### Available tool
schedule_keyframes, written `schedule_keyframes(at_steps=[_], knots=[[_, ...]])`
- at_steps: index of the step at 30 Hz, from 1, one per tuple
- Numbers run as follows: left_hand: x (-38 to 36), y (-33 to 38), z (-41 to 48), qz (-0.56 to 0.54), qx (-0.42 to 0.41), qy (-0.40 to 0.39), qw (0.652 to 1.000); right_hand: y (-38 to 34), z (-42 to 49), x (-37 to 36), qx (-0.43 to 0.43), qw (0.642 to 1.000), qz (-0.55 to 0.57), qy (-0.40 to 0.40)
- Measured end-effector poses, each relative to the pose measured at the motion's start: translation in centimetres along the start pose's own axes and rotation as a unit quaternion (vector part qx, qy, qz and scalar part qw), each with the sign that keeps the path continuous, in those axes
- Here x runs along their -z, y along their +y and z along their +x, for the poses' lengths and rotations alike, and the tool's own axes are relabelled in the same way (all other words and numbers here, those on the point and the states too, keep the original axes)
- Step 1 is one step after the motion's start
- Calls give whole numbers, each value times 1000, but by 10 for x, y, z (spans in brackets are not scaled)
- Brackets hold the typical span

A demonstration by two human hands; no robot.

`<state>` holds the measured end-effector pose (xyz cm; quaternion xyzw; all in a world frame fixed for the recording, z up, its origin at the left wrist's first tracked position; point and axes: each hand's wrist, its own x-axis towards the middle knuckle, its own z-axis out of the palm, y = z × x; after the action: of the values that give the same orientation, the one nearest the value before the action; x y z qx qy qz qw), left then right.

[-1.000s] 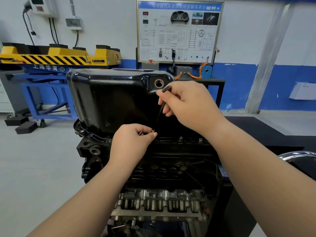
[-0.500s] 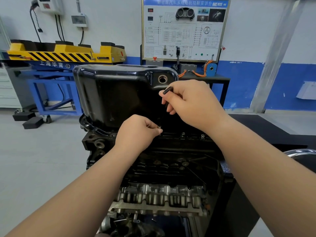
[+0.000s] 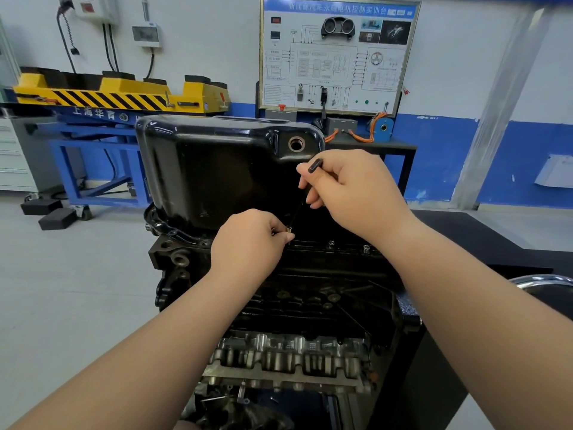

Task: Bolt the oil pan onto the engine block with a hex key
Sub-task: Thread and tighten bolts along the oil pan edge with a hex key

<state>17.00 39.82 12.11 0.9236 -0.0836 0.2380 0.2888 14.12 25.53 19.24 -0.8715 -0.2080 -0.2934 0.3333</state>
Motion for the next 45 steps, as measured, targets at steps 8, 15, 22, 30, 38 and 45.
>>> schedule_keyframes(at_steps=[8,15,22,30,38,45], knots=[[-2,-3,0,15,-23,8,1000,3,-2,-2,-11,1000,24,13],[1,-7,2,-4,-19,-6,1000,4,0,-3,-31,999,37,8],[3,-9,3,-5,-21,-12,1000,4,0,-2,-42,998,44,4],[-3,-5,-2,-23,-24,6,999,1,-1,-4,-25,999,12,19],[0,-3,0,-20,-24,-17,999,0,0,-1,-41,999,1,10],[4,-3,4,-12,-22,-40,999,0,0,-1,-41,999,3,-5]])
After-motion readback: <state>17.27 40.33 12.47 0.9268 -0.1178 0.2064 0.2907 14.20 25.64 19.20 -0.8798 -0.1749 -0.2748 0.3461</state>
